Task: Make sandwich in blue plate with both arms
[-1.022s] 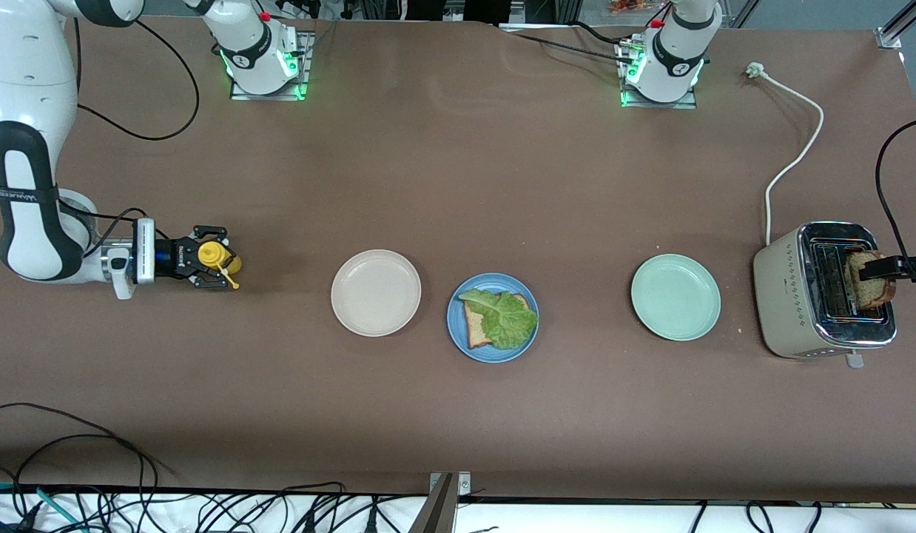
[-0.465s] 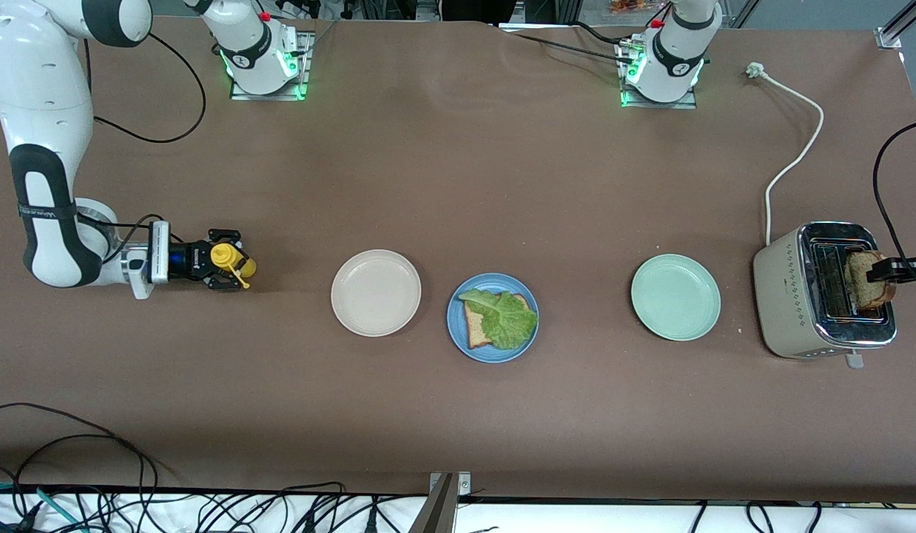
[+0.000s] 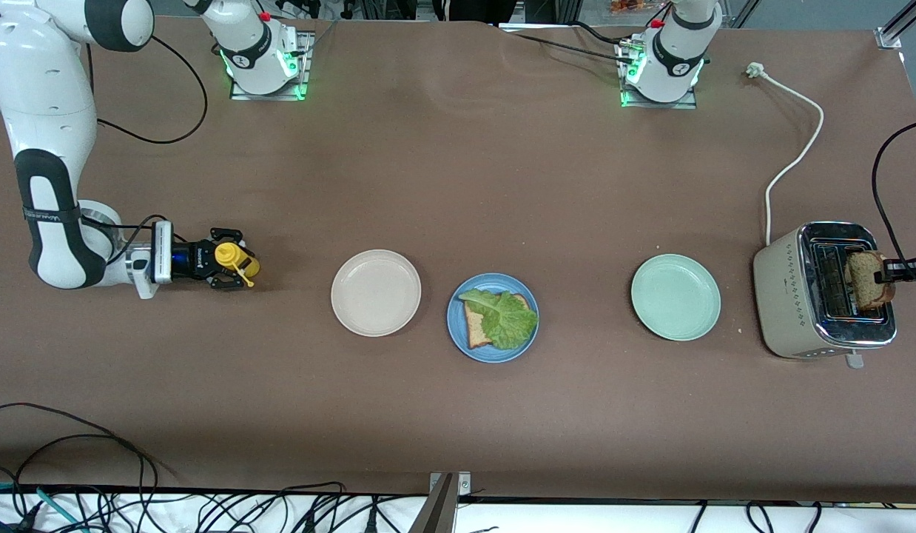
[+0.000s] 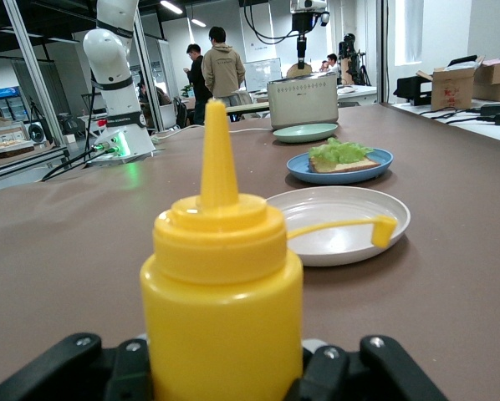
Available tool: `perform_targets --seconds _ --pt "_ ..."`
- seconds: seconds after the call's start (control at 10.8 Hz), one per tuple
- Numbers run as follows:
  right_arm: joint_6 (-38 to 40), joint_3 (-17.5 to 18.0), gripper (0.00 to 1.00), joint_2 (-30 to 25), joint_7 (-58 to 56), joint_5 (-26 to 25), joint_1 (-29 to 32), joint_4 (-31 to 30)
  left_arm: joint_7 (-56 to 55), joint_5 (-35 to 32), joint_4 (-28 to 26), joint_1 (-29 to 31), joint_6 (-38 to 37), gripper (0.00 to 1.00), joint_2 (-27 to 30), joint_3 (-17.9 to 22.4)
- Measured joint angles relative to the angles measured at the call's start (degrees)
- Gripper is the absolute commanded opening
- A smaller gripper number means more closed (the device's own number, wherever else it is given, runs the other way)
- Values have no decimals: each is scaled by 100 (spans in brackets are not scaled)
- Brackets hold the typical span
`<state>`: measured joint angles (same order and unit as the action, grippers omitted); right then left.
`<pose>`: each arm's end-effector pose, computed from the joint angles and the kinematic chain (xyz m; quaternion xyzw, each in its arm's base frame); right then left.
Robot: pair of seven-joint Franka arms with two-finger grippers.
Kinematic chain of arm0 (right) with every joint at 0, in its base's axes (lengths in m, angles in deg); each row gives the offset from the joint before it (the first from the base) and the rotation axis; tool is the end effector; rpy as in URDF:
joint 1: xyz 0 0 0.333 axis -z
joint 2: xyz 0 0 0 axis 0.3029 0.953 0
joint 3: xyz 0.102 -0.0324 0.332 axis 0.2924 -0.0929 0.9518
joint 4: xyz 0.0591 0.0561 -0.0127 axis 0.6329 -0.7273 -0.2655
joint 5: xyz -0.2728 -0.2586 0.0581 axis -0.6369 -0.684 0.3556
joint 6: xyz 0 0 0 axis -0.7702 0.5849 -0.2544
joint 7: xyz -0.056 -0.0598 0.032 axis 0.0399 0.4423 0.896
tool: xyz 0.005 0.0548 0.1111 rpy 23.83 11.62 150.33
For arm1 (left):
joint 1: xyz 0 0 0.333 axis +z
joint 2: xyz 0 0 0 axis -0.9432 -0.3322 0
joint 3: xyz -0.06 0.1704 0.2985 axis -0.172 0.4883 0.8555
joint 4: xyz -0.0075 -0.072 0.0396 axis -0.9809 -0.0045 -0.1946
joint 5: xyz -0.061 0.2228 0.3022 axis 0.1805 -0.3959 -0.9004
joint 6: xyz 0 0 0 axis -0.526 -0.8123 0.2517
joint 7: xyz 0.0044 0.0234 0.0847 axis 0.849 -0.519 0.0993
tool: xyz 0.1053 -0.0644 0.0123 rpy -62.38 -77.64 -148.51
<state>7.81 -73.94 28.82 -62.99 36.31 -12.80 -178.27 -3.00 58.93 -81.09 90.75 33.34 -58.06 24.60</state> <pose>0.5833 -0.0534 0.1481 -0.5539 -0.5593 -0.3689 0.4943 0.6259 0.2617 0.3998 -0.9979 0.0109 0.0627 0.0112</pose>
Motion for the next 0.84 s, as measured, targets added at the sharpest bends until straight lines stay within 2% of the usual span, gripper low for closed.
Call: perform_targets --seconds 0.19,0.46,0.84 --pt "11 0 86 6 1 3 7 12 1 0 0 0 -1 0 0 -3" --pt "27 0 92 7 15 4 77 26 40 0 61 4 -107 0 31 -3" --pt "144 -7 93 11 19 -45 337 32 74 0 332 4 -969 0 658 -45"
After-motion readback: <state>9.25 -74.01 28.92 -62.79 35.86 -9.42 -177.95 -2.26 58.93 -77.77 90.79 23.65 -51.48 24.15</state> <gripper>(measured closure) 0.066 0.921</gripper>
